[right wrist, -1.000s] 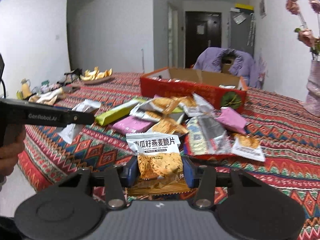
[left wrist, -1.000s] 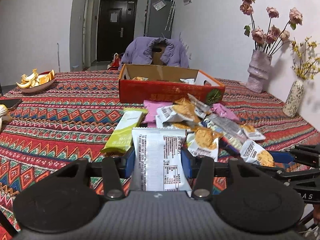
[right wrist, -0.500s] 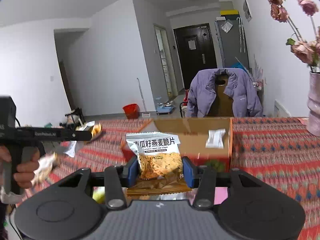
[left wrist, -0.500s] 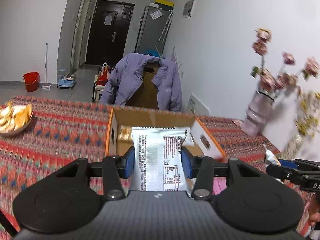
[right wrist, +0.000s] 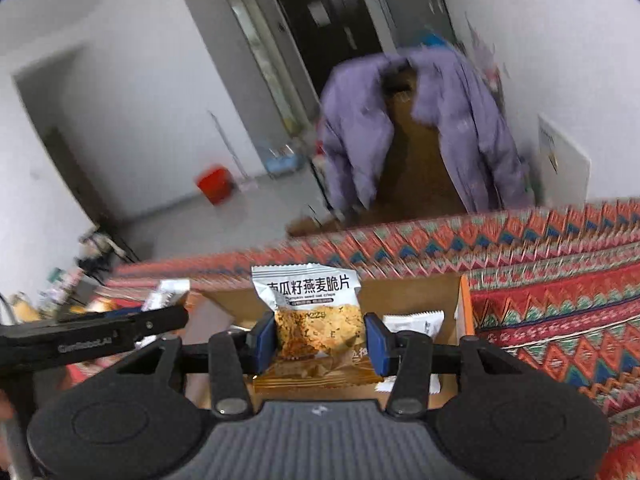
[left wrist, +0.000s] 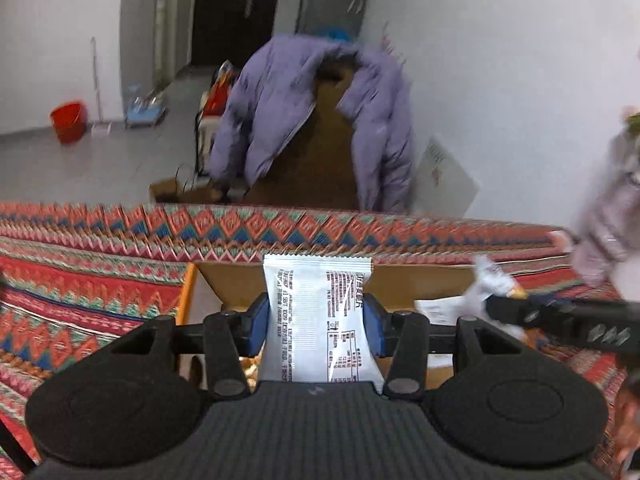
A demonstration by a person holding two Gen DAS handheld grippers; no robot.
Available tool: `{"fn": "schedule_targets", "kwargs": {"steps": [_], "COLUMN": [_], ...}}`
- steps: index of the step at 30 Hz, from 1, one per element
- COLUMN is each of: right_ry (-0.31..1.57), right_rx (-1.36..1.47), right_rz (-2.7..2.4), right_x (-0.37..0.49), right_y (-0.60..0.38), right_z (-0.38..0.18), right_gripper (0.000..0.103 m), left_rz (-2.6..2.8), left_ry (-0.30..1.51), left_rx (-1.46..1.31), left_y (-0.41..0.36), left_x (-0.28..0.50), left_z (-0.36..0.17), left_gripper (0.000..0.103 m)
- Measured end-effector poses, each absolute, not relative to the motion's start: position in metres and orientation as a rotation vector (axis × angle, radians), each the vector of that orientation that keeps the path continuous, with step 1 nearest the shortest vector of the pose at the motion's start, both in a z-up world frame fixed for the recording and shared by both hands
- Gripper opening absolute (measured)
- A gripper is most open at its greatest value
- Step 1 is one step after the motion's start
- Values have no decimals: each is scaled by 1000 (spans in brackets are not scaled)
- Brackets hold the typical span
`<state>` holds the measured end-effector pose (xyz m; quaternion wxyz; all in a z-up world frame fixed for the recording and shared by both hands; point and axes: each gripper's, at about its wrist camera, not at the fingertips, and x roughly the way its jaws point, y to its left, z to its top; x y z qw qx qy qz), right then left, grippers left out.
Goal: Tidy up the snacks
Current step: 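Carry both packets into the box and open both grippers, then withdraw both tools from the box back toward the snack pile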
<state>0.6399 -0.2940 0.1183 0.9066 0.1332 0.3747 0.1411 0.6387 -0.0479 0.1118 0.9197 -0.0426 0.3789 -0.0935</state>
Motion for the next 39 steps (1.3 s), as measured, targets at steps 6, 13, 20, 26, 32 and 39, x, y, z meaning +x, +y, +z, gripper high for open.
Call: {"fn": "schedule_targets", "kwargs": {"steps": [6, 13, 20, 26, 32, 39], "right_ry": [898, 870, 788, 731, 693, 629], "right_rx": [249, 245, 197, 147, 74, 22], "right_rz": [247, 179, 171, 194, 214, 244], "right_x": [690, 692, 666, 615, 544, 452], "right_y": [-263, -263, -289, -310, -321, -324], "right_z": [59, 54, 109, 170, 213, 237], "right_gripper": [47, 64, 75, 83, 87, 91], "left_rz": [-180, -201, -233, -213, -196, -232], "left_ry": [860, 902, 839, 805, 733, 653], "left_rx": [-157, -157, -126, -47, 14, 46], "left_y": [-52, -55, -41, -20, 0, 12], "left_x": [684, 698, 681, 634, 557, 454], "left_z": [51, 30, 73, 129, 186, 220], "left_gripper": [48, 72, 78, 92, 97, 100]}}
